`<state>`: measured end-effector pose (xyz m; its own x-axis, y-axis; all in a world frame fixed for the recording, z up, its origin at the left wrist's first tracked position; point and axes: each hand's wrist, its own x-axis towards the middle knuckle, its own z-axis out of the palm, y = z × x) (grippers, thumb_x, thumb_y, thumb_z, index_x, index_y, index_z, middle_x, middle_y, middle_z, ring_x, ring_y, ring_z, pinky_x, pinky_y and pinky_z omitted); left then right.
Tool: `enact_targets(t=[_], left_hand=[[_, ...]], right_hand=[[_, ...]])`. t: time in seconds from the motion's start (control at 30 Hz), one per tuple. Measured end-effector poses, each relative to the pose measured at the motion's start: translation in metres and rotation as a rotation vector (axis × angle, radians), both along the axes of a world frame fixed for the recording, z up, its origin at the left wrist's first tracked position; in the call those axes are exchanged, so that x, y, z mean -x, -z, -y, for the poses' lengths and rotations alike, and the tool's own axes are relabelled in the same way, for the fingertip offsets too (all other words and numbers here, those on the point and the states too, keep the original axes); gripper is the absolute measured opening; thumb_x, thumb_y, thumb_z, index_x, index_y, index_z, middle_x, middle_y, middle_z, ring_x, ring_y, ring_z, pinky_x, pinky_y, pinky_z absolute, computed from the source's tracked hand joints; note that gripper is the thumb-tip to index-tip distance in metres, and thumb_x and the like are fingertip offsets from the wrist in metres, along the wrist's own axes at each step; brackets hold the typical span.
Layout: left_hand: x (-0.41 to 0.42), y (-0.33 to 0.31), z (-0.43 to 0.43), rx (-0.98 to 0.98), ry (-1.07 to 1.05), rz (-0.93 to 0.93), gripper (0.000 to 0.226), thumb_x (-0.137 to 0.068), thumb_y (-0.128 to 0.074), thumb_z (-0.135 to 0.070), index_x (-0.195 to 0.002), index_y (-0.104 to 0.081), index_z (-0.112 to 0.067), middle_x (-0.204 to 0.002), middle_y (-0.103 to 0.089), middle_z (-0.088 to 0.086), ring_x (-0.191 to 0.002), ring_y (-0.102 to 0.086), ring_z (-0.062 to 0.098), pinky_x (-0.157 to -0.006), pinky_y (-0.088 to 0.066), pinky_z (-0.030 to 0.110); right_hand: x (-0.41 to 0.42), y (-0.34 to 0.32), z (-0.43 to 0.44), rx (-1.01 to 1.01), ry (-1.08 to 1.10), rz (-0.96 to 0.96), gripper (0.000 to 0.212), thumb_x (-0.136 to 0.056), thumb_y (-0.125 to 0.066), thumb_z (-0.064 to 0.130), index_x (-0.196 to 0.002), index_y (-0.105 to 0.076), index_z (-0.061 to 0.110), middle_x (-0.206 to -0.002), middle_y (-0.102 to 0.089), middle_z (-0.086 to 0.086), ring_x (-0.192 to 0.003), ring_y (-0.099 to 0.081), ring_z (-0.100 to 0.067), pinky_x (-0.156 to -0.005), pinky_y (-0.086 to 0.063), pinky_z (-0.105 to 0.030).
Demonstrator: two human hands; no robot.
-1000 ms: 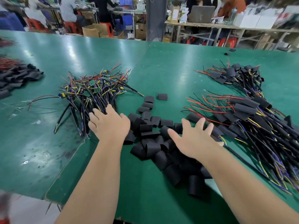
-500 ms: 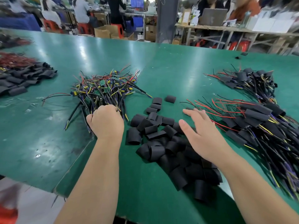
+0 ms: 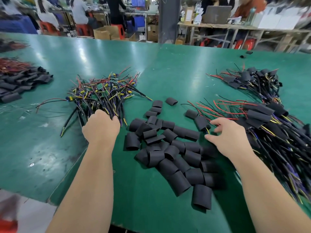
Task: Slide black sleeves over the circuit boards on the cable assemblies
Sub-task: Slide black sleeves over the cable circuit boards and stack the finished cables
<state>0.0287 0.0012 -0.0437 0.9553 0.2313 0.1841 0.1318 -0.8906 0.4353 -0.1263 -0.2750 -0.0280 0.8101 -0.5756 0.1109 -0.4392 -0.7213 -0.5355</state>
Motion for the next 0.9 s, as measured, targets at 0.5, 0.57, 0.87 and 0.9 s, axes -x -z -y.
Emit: enact_targets(t=[0.5, 0.57, 0.87, 0.9], left_hand=[[0.001, 0.002, 0.002, -0.140, -0.013, -0.053, 0.049, -0.092, -0.045, -0.055, -0.112, -0.056, -0.011, -0.106, -0.065, 0.011, -0.094, -0.061, 0.031, -0.094, -0.030, 0.042], [-0.001, 0.001, 0.001, -0.170, -0.009, -0.062, 0.040, -0.094, -0.043, -0.049, -0.100, -0.060, -0.014, -0.089, -0.066, 0.006, -0.078, -0.058, 0.027, -0.093, -0.030, 0.041], [0.007, -0.010, 0.004, 0.391, 0.191, 0.130, 0.031, -0.090, -0.046, -0.033, -0.063, -0.050, -0.018, -0.056, -0.052, -0.006, -0.060, -0.048, 0.020, -0.063, -0.040, 0.032], [0.009, -0.012, 0.007, 0.528, 0.270, 0.168, 0.031, -0.091, -0.048, -0.031, -0.063, -0.051, -0.018, -0.055, -0.053, -0.006, -0.056, -0.048, 0.017, -0.056, -0.037, 0.030]], right_hand=[[0.015, -0.015, 0.008, 0.183, -0.021, -0.073, 0.014, -0.083, -0.066, 0.009, -0.097, -0.070, 0.006, -0.095, -0.067, -0.014, -0.095, -0.059, -0.032, -0.082, -0.041, -0.030], [0.010, -0.008, 0.008, 0.208, -0.017, -0.123, 0.016, -0.086, -0.063, 0.014, -0.095, -0.065, 0.000, -0.098, -0.063, -0.017, -0.096, -0.054, -0.032, -0.081, -0.037, -0.030], [0.009, -0.003, -0.001, 0.161, 0.071, -0.081, 0.036, -0.087, -0.064, 0.023, -0.122, -0.063, 0.013, -0.120, -0.056, -0.015, -0.105, -0.056, -0.031, -0.091, -0.042, -0.035], [0.009, -0.004, -0.002, 0.162, 0.071, -0.057, 0.035, -0.087, -0.063, 0.022, -0.121, -0.063, 0.013, -0.120, -0.057, -0.014, -0.107, -0.056, -0.031, -0.091, -0.042, -0.035]])
